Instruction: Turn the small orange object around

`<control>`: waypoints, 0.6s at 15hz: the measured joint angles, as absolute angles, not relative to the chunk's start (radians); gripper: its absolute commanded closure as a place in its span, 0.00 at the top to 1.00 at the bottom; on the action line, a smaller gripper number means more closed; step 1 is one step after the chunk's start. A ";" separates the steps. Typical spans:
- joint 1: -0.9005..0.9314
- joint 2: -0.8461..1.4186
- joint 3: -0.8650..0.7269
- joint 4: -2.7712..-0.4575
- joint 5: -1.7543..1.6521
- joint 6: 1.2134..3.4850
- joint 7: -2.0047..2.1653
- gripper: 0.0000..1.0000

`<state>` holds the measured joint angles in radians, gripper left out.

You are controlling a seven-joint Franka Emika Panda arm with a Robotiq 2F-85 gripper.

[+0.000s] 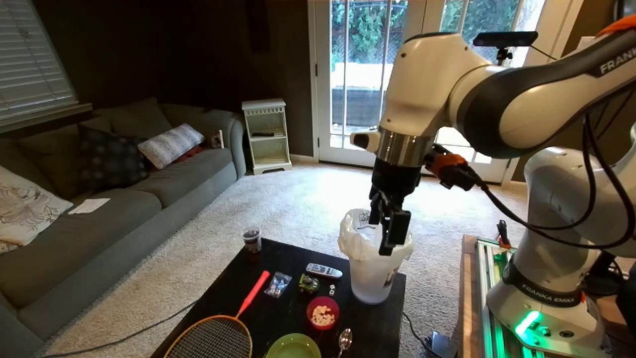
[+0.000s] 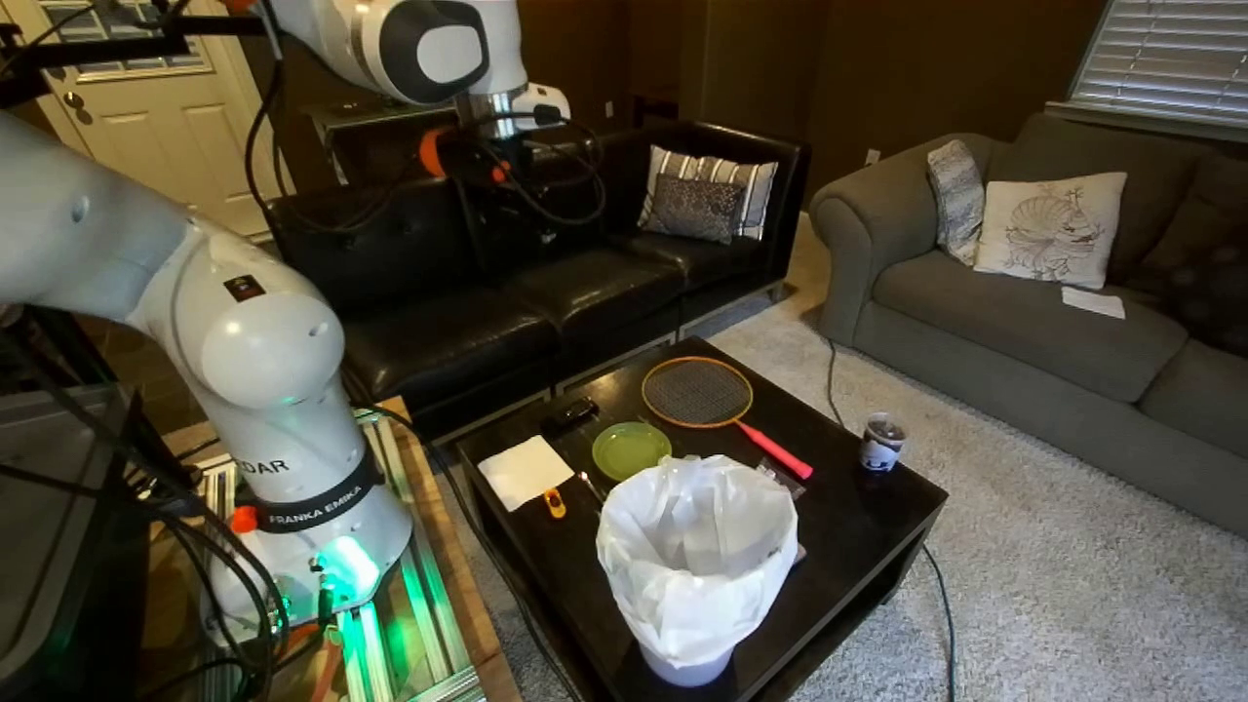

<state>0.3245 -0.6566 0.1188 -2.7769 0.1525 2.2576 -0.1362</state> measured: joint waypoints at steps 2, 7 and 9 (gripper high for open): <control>0.356 -0.550 0.117 -2.777 0.178 2.321 -0.159 1.00; 0.342 -0.454 0.116 -2.769 0.180 2.354 -0.166 1.00; 0.342 -0.455 0.116 -2.769 0.180 2.354 -0.166 1.00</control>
<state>0.3420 -0.4547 0.1164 -2.7689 0.1803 2.3541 -0.1662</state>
